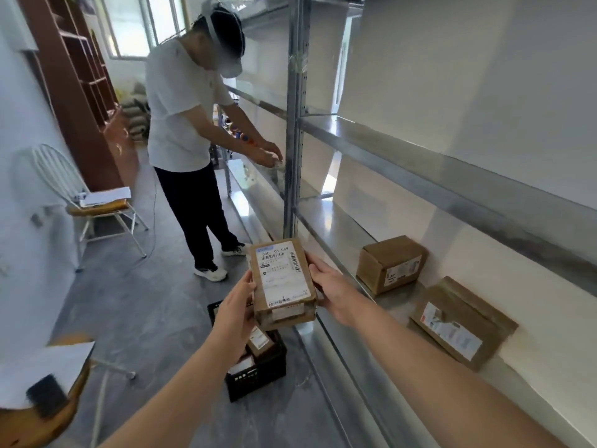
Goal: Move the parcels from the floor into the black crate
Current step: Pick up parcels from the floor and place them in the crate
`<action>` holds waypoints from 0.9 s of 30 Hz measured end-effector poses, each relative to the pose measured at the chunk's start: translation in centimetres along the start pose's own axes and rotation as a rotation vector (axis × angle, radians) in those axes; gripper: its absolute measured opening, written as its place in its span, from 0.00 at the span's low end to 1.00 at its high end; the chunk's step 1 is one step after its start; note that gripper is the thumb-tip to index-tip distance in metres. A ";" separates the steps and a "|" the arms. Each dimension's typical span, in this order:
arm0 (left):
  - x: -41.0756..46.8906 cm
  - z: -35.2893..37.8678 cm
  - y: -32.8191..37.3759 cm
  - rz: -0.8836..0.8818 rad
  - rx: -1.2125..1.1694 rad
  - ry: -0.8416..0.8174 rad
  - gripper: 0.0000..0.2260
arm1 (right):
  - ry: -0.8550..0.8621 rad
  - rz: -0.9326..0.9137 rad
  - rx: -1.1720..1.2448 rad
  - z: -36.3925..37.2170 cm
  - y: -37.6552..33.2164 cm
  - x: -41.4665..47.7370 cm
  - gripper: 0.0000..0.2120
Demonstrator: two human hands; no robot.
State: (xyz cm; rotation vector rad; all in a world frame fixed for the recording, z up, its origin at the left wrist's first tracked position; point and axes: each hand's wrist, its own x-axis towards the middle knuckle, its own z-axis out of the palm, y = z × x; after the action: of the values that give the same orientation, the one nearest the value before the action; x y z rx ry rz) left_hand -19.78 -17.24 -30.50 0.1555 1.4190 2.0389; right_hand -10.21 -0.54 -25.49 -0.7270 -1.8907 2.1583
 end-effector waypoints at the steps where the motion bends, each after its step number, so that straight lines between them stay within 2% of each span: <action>1: 0.4 -0.9 0.3 -0.003 -0.003 0.027 0.13 | -0.017 0.008 -0.027 1.0 0.0 1.1 0.19; 7: 4.4 -8.0 4.7 0.033 -0.059 0.134 0.16 | -0.117 -0.009 -0.124 9.5 -1.0 9.1 0.19; 16: 11.2 -18.2 12.6 0.072 -0.026 0.138 0.16 | -0.156 0.042 -0.096 21.4 -3.1 18.4 0.21; 21: 15.0 -21.2 12.9 0.061 -0.022 0.141 0.16 | -0.175 0.083 -0.075 23.7 -2.7 22.2 0.22; 27: 20.5 -20.3 11.9 -0.003 0.015 0.111 0.17 | -0.112 0.133 -0.072 21.5 -2.8 27.1 0.22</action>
State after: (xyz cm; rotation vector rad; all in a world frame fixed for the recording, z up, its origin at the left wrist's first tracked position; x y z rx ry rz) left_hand -50.00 -24.47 -33.64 0.0473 1.5016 2.0627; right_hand -44.20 -6.95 -27.79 -0.7816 -2.0394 2.2645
